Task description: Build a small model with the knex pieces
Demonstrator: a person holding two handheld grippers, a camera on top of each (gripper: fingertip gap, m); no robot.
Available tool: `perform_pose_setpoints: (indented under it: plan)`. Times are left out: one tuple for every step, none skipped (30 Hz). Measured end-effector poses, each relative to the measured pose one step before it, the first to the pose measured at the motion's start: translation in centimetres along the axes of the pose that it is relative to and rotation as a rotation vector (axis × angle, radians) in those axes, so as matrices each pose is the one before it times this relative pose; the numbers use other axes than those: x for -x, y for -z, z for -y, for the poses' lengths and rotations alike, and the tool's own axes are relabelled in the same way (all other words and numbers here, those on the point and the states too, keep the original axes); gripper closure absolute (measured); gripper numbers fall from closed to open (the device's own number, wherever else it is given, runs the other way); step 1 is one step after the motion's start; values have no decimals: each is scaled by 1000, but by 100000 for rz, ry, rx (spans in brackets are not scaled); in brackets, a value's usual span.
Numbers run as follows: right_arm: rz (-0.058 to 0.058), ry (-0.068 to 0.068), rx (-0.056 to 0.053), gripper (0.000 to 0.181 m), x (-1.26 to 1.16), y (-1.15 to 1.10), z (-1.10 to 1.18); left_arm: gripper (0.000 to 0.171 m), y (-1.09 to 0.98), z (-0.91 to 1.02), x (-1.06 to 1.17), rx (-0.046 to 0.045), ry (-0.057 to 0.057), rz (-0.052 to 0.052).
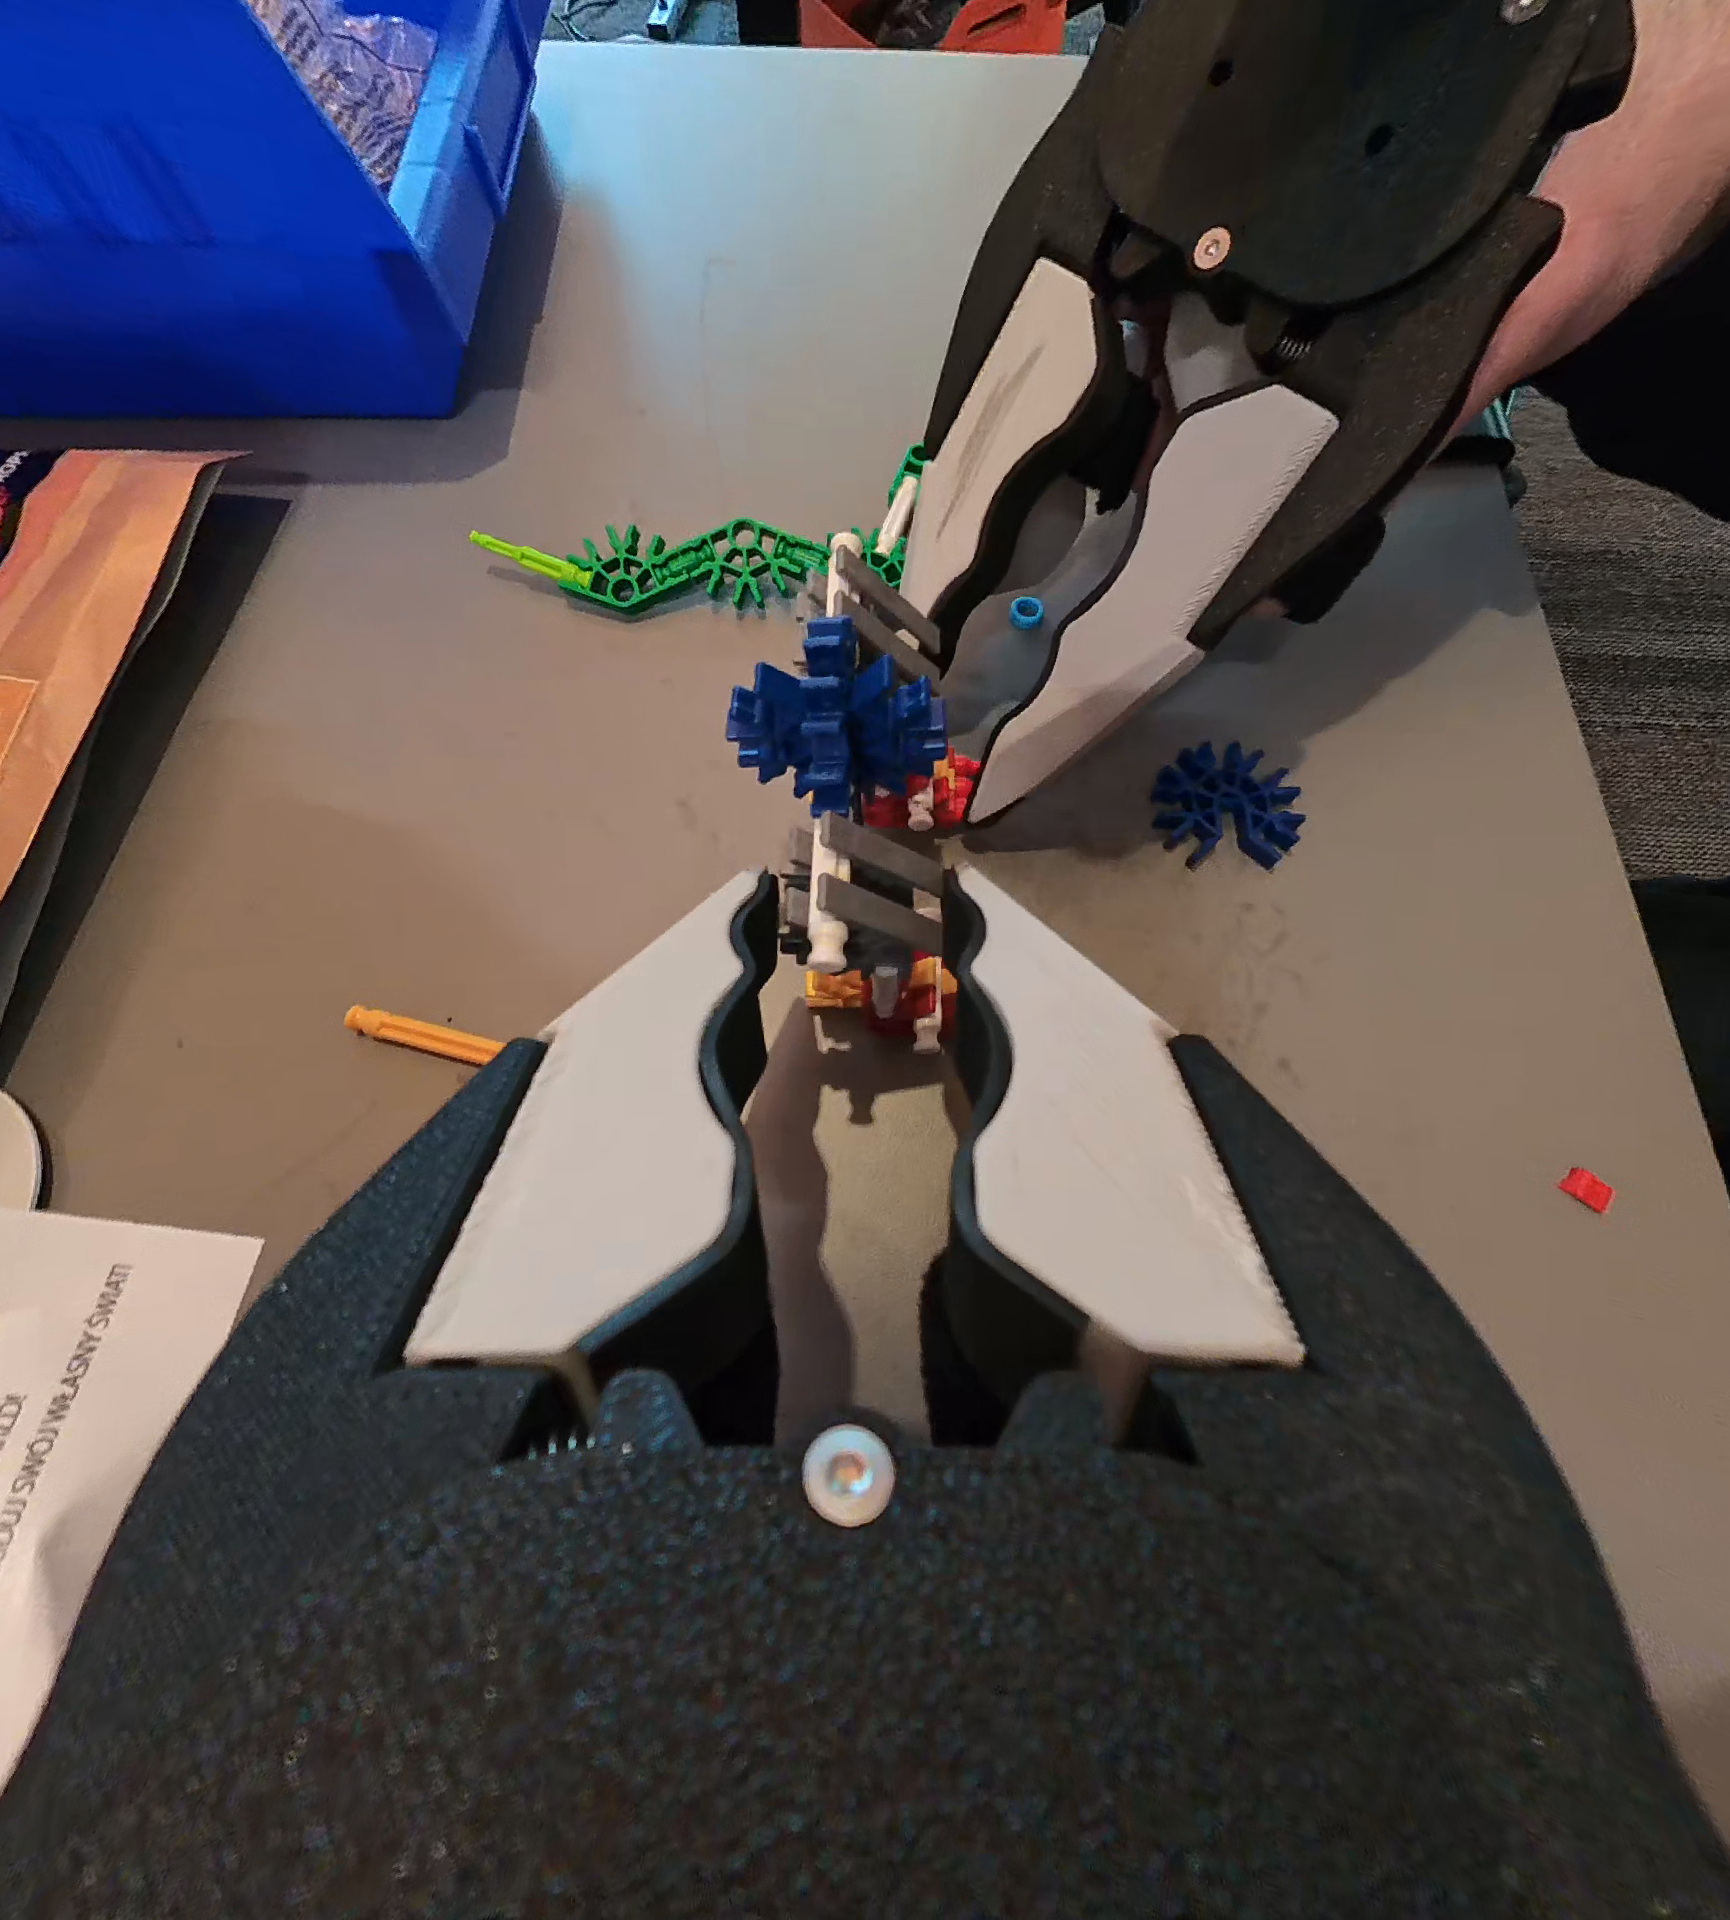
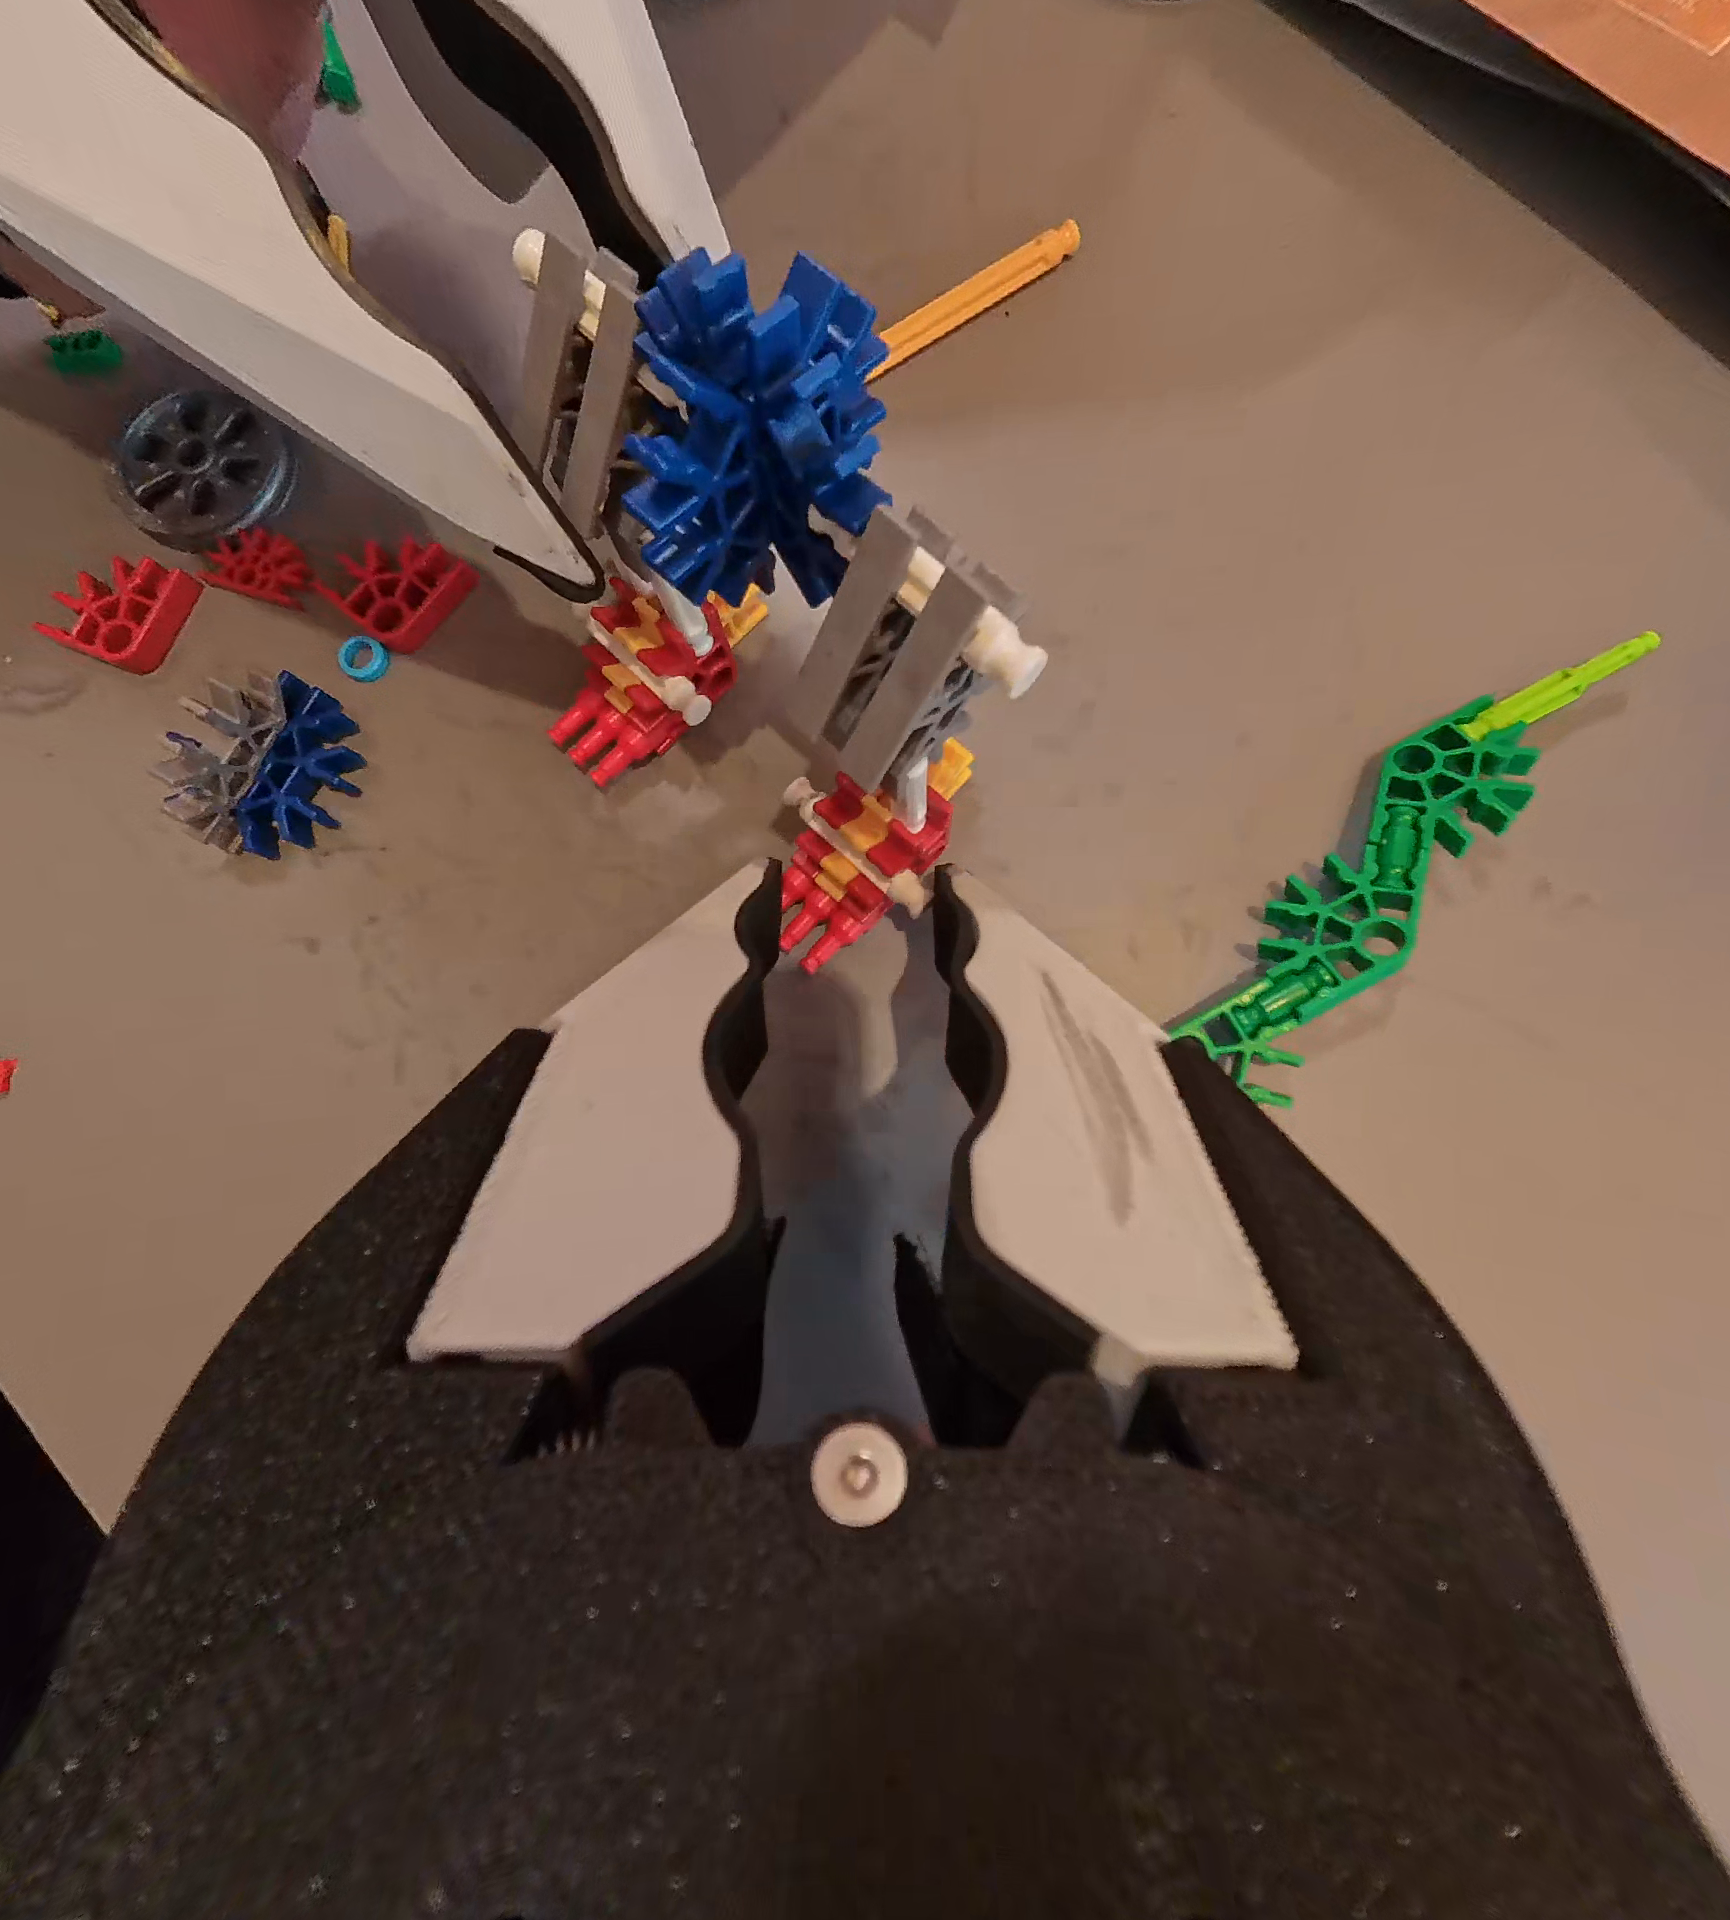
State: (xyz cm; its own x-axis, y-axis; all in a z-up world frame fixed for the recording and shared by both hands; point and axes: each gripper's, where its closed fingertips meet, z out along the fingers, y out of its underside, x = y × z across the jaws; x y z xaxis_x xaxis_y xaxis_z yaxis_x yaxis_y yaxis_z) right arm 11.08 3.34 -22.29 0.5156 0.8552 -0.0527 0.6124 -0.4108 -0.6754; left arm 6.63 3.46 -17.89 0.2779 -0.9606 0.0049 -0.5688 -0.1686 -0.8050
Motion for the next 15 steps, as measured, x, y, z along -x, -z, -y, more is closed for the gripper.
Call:
perform_pose_setpoints:
  plan:
    - [618, -335, -69, 152, 114, -25, 2, 141, 20, -22, 29, -196, 201, -110]
    - [844, -838, -298, 152, 100, -46, 33, 141, 14, -27, 28, -221, 385, -250]
    - [684, -573, -315, 152, 32, -24, -2, 141, 31, -18, 0, -316, 322, -450]
    - [477, 47, -48, 152, 25, 38, -18, 141, -5, -6, -15, -291, 190, -318]
    - [-345, 945, 140, 152, -57, 119, -39, 141, -22, 1, -25, -234, 131, -293]
    - [-542, 637, -621, 152, -100, 201, 88, 141, -6, -12, 13, -85, 164, -6]
    - [219, -285, -1379, 151, -59, 277, 218, 141, 1, -14, 20, 17, -12, 45]
    - [813, -646, -1701, 150, -38, 330, 288, 141, 26, -26, 55, 90, 18, 209]
    - [246, -567, -1498, 149, -181, 331, 273, 141, 21, -24, 40, 106, -17, 173]
    - [-548, -373, -748, 149, -336, 283, 178, 141, 2, -45, 1, 218, 17, -53]
    - [-336, 98, -309, 149, -316, 224, 104, 140, -25, -103, 56, 535, -6, 310]
    - [-38, -49, -302, 149, -263, 207, 118, 139, -23, -87, 69, 483, 32, 428]
    - [-217, 197, -696, 149, -236, 207, 196, 138, -5, -69, 6, 406, -72, 46]
    - [-319, 608, -908, 149, -154, 242, 262, 138, 25, -27, -29, 84, -272, -20]
    - [-18, 758, -732, 149, -45, 230, 266, 137, 55, 36, 19, -171, -36, 249]
